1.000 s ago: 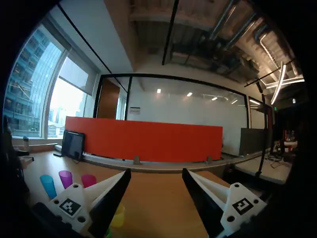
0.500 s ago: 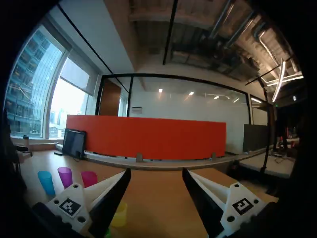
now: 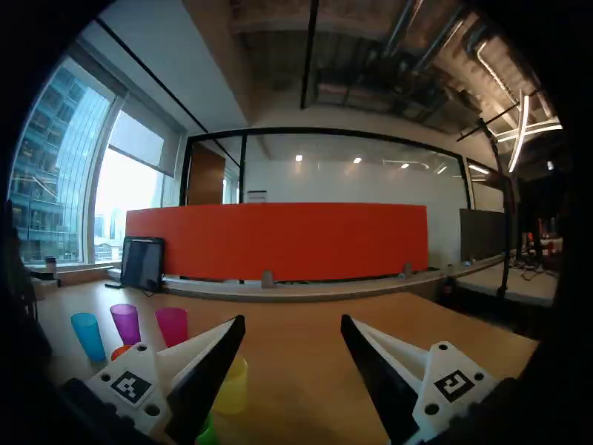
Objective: Pour water
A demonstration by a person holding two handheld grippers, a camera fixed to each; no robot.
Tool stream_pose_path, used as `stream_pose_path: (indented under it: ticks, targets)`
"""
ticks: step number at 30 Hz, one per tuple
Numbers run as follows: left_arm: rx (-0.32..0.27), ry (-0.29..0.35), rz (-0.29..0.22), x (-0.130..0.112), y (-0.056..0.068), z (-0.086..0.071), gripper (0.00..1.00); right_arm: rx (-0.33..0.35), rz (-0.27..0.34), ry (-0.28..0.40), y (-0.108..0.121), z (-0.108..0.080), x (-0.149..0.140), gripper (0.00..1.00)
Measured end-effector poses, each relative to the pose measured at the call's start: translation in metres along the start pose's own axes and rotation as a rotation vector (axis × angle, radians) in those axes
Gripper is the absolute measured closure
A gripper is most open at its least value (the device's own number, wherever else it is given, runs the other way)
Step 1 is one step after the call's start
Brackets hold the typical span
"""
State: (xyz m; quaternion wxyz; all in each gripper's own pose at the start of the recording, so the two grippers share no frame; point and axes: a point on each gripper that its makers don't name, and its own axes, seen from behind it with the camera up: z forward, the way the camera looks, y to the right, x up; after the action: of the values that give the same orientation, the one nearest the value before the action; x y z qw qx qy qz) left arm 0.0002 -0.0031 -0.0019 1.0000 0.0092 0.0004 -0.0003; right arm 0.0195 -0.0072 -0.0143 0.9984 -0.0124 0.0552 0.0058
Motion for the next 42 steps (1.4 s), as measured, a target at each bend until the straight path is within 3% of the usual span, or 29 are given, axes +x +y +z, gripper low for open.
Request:
stream_pose_path:
  ticks: [29, 42]
  targets:
    - [0.0, 0.0, 0.0, 0.0, 0.0, 0.0, 0.01, 0.002, -0.013, -0.051, -0.003, 0.006, -0.03, 0.0]
    - [0.0, 0.0, 0.0, 0.0, 0.0, 0.0, 0.01, 0.0, -0.015, -0.058, -0.001, 0.006, -0.028, 0.0]
